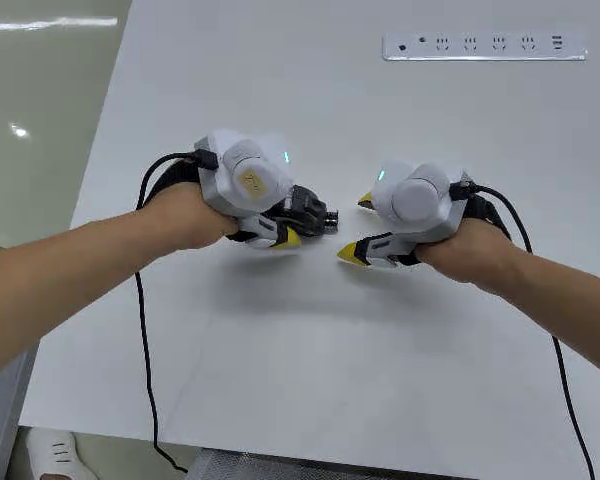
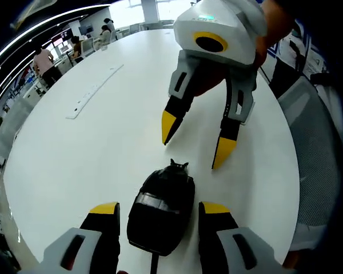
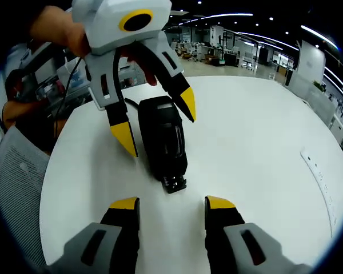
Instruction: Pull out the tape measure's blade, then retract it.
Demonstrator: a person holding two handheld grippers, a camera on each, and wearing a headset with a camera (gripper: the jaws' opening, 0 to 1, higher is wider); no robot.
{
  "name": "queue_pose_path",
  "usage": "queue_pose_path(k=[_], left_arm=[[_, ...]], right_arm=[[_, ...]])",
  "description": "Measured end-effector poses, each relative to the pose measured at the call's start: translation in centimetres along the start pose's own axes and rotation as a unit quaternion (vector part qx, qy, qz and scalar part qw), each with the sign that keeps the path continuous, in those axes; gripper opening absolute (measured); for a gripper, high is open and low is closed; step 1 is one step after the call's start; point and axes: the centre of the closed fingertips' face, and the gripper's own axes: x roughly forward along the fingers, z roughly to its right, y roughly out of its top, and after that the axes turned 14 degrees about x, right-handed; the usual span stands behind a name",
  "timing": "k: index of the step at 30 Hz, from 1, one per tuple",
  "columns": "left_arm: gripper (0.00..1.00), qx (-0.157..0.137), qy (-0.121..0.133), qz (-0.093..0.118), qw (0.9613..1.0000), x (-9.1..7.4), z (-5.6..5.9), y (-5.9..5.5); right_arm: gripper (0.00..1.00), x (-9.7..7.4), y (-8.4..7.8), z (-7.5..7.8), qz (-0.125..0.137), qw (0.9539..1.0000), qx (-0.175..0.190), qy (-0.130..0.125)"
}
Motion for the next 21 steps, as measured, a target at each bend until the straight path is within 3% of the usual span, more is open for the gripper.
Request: queue_pose_path(k=[11, 21], left_arm=[[0.43, 0.011, -0.006, 0.005, 0.9999, 0.2, -0.2, 0.1], [0.41, 0.028, -0.013, 0.003, 0.9995, -0.1, -0.2, 0.4]], right_arm=[[0.42, 1.1, 0.6, -0.1, 0.000, 0.9997, -0.019, 0.015], [0.37, 1.4, 0.8, -0.1, 0.000, 0.9990, -0.038, 0.024]])
